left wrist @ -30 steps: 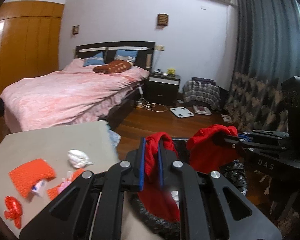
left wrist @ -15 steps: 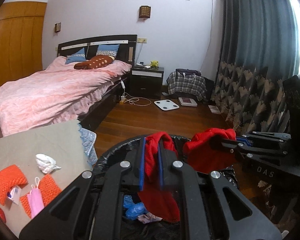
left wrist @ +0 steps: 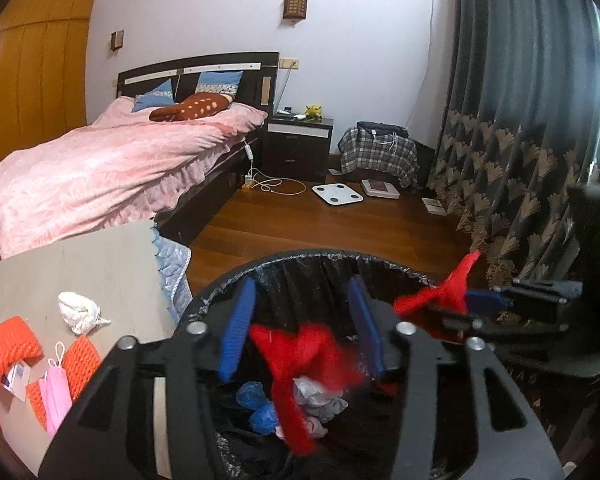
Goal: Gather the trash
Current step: 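Open both tools over the black bin to drop the red gloves, then grasp the red plastic bag with the left tool while the right tool grasps the pink mask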
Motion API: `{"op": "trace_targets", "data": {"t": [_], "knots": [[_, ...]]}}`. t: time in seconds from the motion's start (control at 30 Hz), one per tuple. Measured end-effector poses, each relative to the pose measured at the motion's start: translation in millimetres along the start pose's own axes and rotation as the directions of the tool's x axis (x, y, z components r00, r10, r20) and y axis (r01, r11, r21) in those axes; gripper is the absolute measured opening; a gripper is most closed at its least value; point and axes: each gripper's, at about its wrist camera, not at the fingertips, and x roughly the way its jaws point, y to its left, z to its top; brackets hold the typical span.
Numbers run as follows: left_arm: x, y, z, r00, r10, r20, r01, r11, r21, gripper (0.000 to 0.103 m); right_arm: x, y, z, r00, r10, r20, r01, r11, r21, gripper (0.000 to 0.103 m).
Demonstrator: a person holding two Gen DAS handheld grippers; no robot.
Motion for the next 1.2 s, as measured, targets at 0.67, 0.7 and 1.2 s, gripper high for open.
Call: {"op": "trace_targets", "data": {"t": [0.67, 0.7, 1.2], "knots": [[-51, 39, -15, 0.99, 0.135, 0.042, -0.133, 0.99, -0.034, 0.082, -26, 28, -9, 0.997, 0.043, 0.06, -0.044, 0.999, 0.012, 0.046], [-55, 43, -16, 0.989, 0.144, 0.043, -0.143, 0.989, -0.04, 0.082, -28, 33, -5, 0.996, 0.05, 0.073, -0.051, 0.999, 0.003, 0.047], [-126, 137, -45, 0.926, 0.375, 0.035, -0.367, 0.918, -0.148, 0.089, -20, 134, 32, 0.97, 0.147, 0.196, -0.126, 0.985, -0.116, 0.089]]}}
